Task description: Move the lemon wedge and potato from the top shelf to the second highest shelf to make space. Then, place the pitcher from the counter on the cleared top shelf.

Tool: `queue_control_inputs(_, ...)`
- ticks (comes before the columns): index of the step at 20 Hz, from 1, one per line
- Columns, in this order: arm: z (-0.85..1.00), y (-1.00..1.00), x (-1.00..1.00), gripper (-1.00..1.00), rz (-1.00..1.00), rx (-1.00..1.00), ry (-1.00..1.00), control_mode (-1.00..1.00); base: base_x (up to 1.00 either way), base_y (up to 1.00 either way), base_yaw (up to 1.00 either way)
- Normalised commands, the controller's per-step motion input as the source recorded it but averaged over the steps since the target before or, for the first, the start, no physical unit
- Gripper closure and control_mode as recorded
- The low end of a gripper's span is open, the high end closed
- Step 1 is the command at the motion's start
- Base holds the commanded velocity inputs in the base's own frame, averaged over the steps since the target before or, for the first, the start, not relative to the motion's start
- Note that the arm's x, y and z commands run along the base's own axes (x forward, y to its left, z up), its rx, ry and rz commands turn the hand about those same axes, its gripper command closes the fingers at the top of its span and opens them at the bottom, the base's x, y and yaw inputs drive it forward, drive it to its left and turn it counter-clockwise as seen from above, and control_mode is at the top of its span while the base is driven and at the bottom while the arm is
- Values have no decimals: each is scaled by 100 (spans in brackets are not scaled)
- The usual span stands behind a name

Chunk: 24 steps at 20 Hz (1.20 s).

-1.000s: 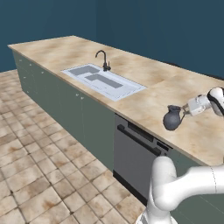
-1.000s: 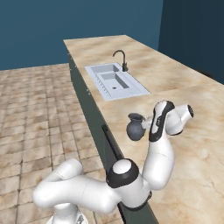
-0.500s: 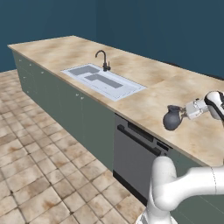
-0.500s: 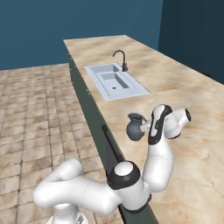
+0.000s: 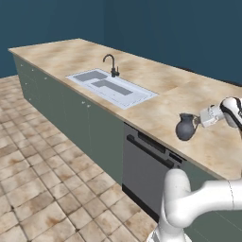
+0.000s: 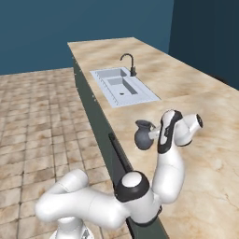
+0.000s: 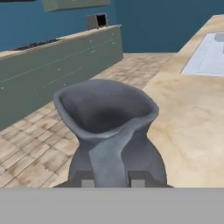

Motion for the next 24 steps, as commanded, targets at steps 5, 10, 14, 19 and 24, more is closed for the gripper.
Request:
queue_control_inputs(5,20,24,-83,100,-3,0,-1,-100,0,0,0)
queue_control_inputs(10,14,66,-100,100,-21,-1,-12,-100,0,0,0)
queue_control_inputs(14,31,92,-98,100,-35,-1,-22,-100,0,0,0)
queue_control_inputs(19,74,100,-70,100,-44,0,-16,-100,0,0,0)
queue_control_inputs(24,77,100,-33,100,-40,0,-1,-100,0,0,0)
